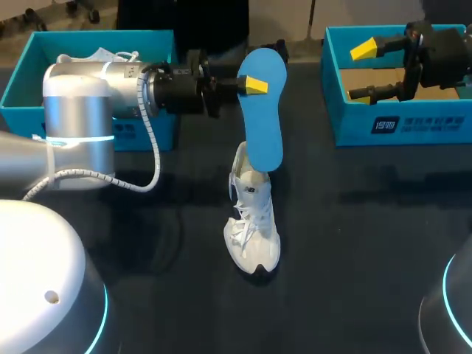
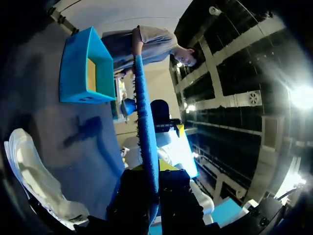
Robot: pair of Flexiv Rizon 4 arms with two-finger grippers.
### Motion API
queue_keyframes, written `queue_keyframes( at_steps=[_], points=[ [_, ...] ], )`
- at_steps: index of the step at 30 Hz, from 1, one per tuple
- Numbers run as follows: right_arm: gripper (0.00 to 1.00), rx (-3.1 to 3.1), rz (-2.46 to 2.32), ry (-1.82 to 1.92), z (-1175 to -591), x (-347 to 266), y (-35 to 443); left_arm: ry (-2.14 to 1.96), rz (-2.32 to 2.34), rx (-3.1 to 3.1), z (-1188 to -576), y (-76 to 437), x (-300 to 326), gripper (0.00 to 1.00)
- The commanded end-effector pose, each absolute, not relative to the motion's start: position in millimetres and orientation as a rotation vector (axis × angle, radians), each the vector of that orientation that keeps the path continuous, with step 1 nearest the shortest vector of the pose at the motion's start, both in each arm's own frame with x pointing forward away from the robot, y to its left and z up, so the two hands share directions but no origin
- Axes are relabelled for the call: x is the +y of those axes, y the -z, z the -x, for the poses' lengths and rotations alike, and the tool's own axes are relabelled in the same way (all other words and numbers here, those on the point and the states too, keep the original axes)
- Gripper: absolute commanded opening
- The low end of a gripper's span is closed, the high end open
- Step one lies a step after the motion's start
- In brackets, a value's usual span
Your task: Take the shoe out of the shoebox, open the shoe tongue, remove and reinsert the insole, then place the shoe into the shoebox
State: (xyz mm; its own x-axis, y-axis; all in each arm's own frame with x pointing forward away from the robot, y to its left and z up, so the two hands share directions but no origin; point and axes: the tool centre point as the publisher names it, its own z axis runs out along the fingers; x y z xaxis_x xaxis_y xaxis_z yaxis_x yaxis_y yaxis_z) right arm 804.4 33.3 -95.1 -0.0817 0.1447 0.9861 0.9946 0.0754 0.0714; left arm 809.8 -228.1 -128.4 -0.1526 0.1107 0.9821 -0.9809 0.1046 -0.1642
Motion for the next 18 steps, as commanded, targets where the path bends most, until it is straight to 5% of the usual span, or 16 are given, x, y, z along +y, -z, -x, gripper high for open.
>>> queue_keyframes(
  at_steps=[1,18],
  points=[
    [1.00,-1.409,1.228,1.138,-804,34,95,-1.307,-0.964,-1.294,-815,133,-233,0.00],
    [1.00,-1.409,1.228,1.138,-804,34,95,-1.258,-1.073,-1.217,-836,138,-242,0.00]
  ],
)
